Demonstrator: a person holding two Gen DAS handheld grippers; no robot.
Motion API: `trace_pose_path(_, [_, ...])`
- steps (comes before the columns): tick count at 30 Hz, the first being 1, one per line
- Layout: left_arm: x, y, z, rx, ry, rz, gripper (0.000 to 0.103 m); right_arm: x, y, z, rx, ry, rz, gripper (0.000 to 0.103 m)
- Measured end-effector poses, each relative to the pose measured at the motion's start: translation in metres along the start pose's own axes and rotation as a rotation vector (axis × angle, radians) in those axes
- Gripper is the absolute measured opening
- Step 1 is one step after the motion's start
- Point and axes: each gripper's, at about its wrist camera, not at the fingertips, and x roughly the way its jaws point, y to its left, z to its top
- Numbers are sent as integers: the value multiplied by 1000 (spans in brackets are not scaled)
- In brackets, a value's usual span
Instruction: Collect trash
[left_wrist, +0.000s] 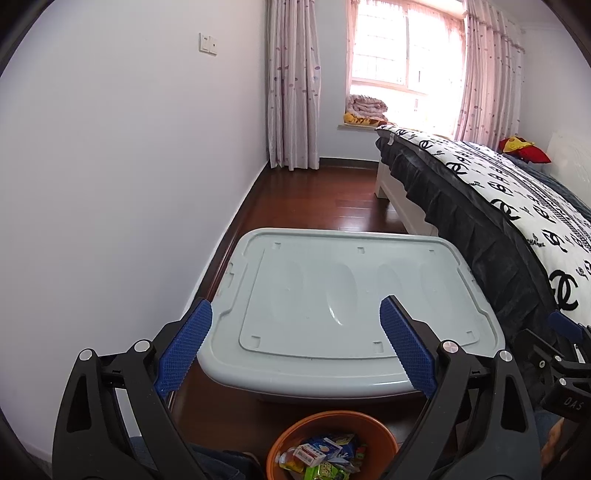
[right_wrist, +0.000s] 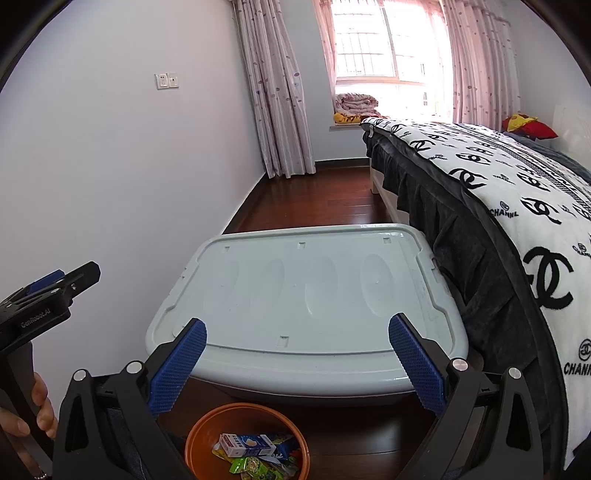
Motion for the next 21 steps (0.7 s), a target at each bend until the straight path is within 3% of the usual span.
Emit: trace_pose_path(21, [4, -2, 1, 3, 7, -3, 90, 0, -4, 7, 1, 3, 1, 97])
